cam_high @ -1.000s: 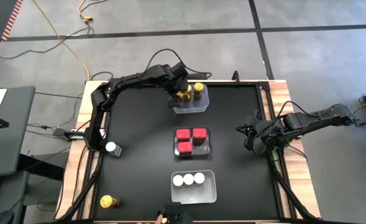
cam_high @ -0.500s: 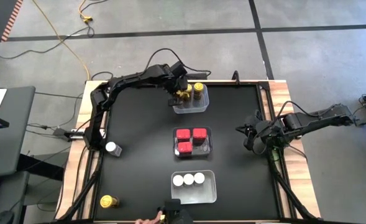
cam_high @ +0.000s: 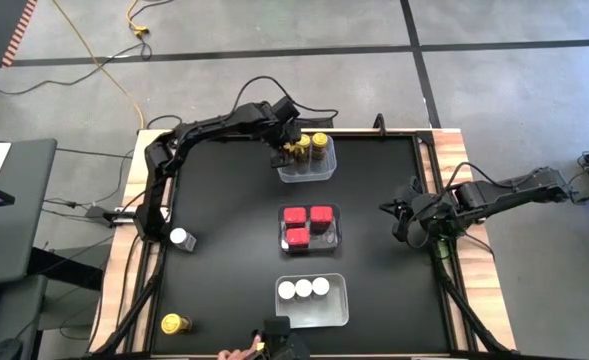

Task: Sort spices by type
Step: Put the top yellow seasoning bottle into the transparent bin

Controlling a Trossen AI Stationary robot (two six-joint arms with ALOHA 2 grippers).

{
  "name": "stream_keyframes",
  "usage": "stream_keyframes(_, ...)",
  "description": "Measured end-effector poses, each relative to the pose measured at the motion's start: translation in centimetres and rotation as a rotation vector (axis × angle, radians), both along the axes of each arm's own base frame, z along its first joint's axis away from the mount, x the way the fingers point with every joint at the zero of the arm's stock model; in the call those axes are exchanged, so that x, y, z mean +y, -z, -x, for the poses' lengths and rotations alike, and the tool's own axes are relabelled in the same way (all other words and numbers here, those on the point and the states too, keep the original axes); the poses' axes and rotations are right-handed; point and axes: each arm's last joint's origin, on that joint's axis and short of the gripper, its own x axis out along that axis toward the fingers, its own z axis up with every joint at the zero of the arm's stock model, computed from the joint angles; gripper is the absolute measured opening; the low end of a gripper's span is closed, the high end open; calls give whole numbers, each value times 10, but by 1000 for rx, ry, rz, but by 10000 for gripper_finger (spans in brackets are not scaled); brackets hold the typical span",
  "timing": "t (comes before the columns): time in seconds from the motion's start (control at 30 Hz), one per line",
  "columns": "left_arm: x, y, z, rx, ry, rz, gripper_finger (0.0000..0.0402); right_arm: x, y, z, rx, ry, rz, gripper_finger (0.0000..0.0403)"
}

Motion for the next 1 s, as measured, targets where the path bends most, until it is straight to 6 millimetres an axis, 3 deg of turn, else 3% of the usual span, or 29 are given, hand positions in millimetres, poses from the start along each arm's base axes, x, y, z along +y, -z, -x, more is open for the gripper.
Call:
stream_keyframes(0.7, 0, 1, 0, 10, -10, -23, 232, 0, 0, 0, -9, 16, -18, 24)
stream_keyframes(1.0, 1, 5, 1, 33, -22, -22, 279, 0, 0, 0, -8, 16, -18, 24)
